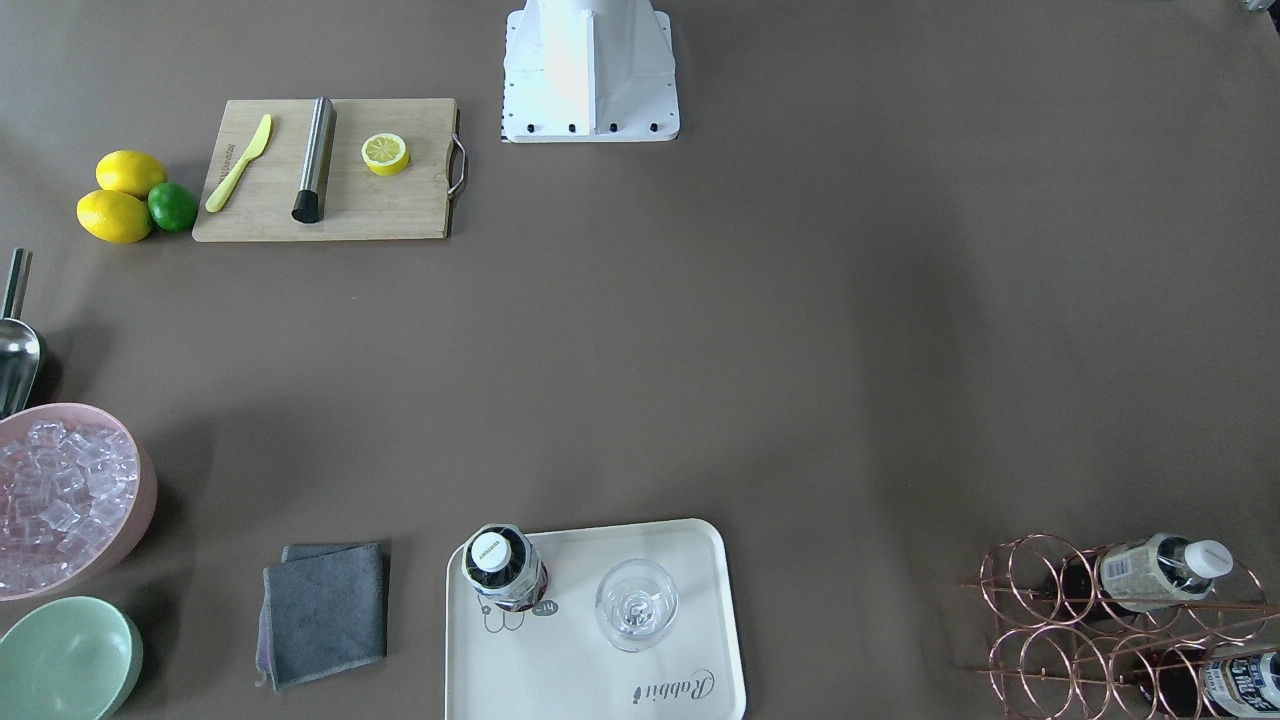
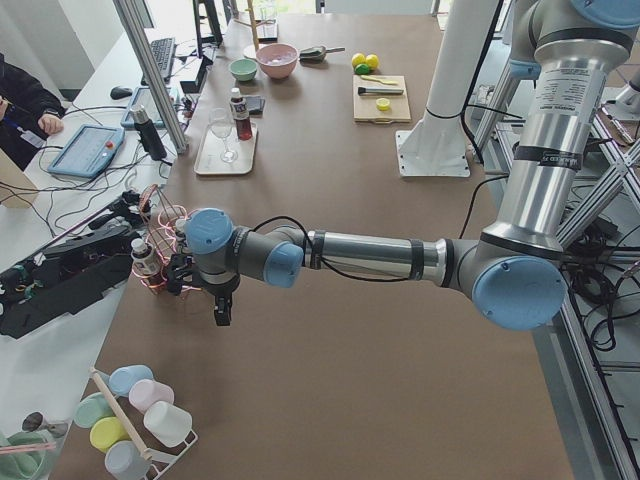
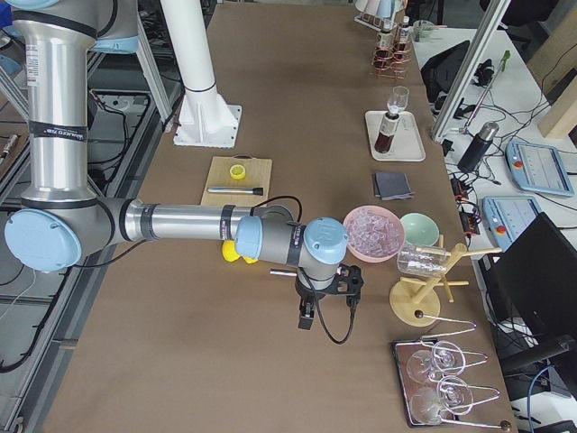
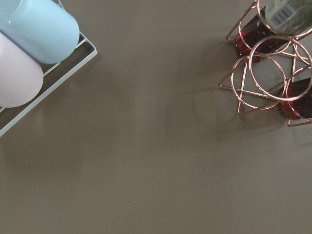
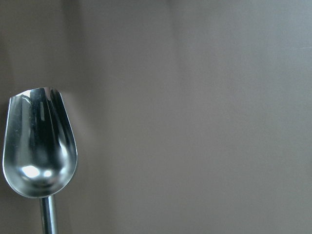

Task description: Take tea from basket to plate

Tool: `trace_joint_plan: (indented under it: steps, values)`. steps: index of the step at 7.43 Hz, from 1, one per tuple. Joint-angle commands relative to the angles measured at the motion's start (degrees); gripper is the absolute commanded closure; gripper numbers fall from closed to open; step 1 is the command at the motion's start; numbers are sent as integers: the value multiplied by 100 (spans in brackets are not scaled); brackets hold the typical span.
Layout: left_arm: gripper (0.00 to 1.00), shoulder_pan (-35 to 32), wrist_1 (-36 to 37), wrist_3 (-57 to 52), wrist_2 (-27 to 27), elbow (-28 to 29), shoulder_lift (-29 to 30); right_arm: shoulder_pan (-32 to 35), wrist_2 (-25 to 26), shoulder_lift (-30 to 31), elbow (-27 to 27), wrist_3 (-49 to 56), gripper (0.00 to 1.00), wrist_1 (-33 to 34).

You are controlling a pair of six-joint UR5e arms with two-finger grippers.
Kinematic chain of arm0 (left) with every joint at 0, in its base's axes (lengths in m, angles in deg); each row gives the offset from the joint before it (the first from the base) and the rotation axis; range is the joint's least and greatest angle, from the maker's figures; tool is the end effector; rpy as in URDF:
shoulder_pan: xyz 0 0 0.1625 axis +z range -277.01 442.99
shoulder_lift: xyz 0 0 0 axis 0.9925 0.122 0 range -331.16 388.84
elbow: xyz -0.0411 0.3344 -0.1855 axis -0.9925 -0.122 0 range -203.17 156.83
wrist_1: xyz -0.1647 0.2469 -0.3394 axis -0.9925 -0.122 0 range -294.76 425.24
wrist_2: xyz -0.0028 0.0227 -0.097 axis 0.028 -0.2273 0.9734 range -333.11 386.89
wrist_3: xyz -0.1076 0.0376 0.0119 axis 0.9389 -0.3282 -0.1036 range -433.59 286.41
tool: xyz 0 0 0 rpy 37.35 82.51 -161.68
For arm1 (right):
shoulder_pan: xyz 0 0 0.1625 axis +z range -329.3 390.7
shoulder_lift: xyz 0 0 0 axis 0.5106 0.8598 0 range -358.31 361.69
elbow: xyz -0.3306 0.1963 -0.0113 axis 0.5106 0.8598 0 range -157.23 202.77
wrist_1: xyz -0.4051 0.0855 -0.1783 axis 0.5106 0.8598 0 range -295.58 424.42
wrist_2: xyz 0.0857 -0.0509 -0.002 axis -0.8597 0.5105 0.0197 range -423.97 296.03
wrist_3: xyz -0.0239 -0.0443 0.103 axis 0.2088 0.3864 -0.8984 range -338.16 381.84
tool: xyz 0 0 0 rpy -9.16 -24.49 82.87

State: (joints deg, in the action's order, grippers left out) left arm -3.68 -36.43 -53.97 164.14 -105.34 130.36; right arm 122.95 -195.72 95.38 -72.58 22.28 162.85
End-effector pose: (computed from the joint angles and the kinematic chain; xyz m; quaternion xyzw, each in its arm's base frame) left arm -0.0129 -0.6251 0.5601 0.0411 0.4136 -0.0756 0.9064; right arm 0.0764 -0.4920 0.6306 -0.0469 -0.3569 0.0358 0.9323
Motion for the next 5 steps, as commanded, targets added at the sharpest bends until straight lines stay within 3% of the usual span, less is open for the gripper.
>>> trace_joint_plan:
  steps: [1,2,5]
  values:
    - [2,-147,498,-2,-5,-639,-594,4,0,-9,-1,0,0,0]
    - [2,-192,526,-11,-5,-930,-938,4,0,-9,-1,0,0,0]
    - [2,-525,657,-907,-22,-941,-1354,4,0,-9,-1,0,0,0]
